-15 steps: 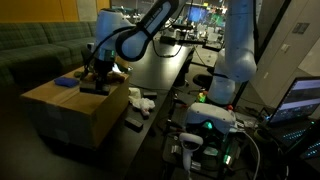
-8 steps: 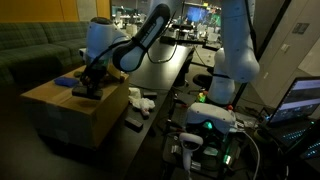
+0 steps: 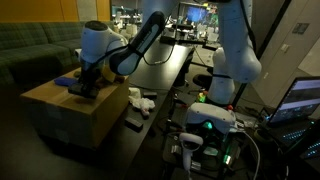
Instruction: Put the white towel on the table, then the moose on the box, then the duster on the table, then the turnip plushie on the box, then the plastic on the table, then the blue sponge on the box, then the duster from the box to the table, lastly, the other duster from the table to the box
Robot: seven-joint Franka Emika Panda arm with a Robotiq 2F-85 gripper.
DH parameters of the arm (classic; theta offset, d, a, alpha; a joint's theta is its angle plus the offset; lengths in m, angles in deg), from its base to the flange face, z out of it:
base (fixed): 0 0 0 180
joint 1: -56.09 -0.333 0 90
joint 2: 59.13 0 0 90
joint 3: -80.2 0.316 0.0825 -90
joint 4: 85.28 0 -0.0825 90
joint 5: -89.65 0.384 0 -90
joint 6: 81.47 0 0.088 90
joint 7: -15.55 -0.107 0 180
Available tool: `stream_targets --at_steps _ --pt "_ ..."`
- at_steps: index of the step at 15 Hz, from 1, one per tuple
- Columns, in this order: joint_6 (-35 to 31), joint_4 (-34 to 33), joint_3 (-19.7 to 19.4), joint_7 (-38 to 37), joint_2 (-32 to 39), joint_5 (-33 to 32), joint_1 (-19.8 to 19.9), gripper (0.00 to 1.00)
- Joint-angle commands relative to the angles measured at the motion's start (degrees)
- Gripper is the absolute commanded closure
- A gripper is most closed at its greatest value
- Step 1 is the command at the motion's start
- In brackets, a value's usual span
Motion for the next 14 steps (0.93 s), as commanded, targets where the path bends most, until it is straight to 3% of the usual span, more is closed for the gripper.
stream_targets --at_steps 1,3,9,14 --pt "-0.4 -3.2 -3.0 -4.4 2.2 -2.7 -2.4 0.11" --pt "-0.5 -3.4 -3.4 -4.8 2.3 -2.6 -2.6 0.00" --pt "1.0 0.9 -1.7 -1.4 -4.1 -0.2 -0.7 0.00" --pt "5.8 9.1 4.6 7.9 -17.2 9.2 5.8 0.00"
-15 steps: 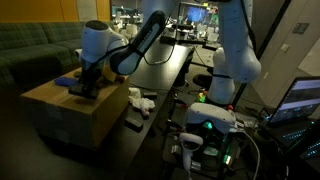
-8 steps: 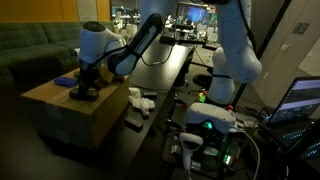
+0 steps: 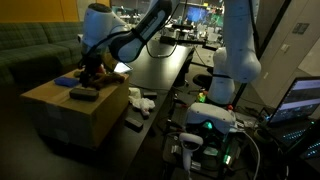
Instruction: Put the white towel on the table, then the moose on the box, then the duster on the table, then the turnip plushie on the box, then the plastic on the table, then the blue sponge on the box, then the duster from the box to the table, lastly, the other duster from the table to the box
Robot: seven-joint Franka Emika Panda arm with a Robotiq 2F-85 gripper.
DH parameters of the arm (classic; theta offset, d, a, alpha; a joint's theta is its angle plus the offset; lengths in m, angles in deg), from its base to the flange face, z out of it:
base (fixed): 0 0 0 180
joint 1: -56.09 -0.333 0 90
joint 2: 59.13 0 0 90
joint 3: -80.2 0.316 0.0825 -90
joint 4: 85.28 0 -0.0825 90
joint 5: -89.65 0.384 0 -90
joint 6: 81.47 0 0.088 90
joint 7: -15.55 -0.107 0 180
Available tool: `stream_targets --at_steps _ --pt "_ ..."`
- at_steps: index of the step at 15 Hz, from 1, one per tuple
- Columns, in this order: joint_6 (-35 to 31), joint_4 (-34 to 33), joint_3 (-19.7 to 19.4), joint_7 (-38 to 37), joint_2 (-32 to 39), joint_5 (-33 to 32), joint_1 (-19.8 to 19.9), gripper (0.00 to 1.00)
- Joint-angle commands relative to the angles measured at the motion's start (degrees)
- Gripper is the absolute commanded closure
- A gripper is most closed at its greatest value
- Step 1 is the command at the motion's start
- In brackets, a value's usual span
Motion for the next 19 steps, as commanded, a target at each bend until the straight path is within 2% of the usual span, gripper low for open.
stream_targets --at_steps 1,6,10,14,15,16,17,19 --pt "5.0 8.9 5.0 8.6 -13.2 8.2 5.8 0.00" --pt "12.9 17.4 6.6 15.7 -28.4 17.2 11.8 0.00" --pt "17.1 24.2 5.3 18.3 -39.2 20.2 15.6 0.00" --pt "18.8 30.6 2.1 21.6 -48.9 23.4 18.8 0.00" --pt "19.8 33.0 2.0 21.2 -53.1 23.8 19.4 0.00" --pt "19.4 34.6 1.8 20.6 -54.8 23.6 20.5 0.00" --pt "19.2 29.9 3.0 20.4 -47.8 22.8 20.3 0.00" --pt "19.4 32.7 2.5 20.4 -51.9 22.9 21.2 0.00"
